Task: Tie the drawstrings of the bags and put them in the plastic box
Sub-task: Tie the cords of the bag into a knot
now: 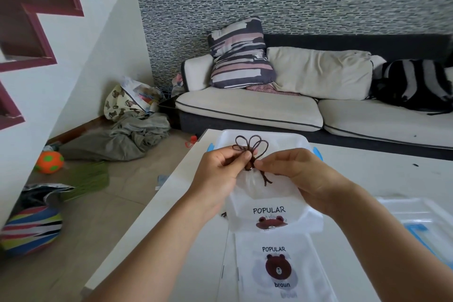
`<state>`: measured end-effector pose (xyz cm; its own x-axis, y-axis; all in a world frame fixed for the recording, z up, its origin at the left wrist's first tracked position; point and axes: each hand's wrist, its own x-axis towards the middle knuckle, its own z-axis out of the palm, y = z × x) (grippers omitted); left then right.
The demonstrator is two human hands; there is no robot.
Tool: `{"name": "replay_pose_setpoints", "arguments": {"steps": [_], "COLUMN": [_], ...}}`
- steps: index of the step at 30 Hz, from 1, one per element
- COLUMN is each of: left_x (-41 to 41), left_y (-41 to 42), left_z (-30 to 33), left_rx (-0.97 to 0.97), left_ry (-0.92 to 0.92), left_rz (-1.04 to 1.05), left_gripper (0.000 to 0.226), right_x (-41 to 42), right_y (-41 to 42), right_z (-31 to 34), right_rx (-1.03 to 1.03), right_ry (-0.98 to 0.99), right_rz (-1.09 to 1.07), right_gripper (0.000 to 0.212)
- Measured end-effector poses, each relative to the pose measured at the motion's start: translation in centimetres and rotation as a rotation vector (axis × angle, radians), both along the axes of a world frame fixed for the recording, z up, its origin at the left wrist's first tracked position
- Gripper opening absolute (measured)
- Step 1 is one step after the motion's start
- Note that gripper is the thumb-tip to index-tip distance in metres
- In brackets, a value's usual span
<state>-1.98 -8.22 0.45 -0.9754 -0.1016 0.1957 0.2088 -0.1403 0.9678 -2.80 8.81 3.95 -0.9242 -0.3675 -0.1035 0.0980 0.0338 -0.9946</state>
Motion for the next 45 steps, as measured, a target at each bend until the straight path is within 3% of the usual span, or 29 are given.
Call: {"name": "replay_pose_setpoints", "arguments": {"steps": [11, 20, 27, 32, 39, 45], "left_x": [0.2, 0.4, 0.4, 0.7, 0.7, 0.8], "left_y": [0.5, 0.3, 0.1, 0.3, 0.3, 0.1], "left_z": [-0.3, 0.2, 0.1, 0.1, 0.3, 0.3], "left_rx": [-0.238, -0.262, -0.337, -0.384, -0.389, -0.223], "left_ry": [0.097, 0.196, 0.223, 0.241, 0.246, 0.188], "left_rz": [0.078, 0.144, 0.08, 0.077, 0.126, 0.147], "left_gripper": [0.014, 0.012, 0.012, 0.015, 0.018, 0.016], "right_x": [-0.3, 0.0, -0.4, -0.2, -0.1, 0.2], "right_y": [0.5, -0.9, -0.4, -0.7, -1.6, -1.4], "right_z": [0.1, -0.4, -0.8, -1.0, -1.5, -1.6], "right_rx": [-0.009, -0.033, -0.165, -0.01, 0.062, -0.192], "right_ry": [-0.016, 0.022, -0.083, 0.123, 0.306, 0.045], "right_rz": [0.088, -0.071, 0.066, 0.062, -0.063, -0.006], "right_gripper": [0.02, 0.007, 0.03, 0.009, 0.008, 0.021]}}
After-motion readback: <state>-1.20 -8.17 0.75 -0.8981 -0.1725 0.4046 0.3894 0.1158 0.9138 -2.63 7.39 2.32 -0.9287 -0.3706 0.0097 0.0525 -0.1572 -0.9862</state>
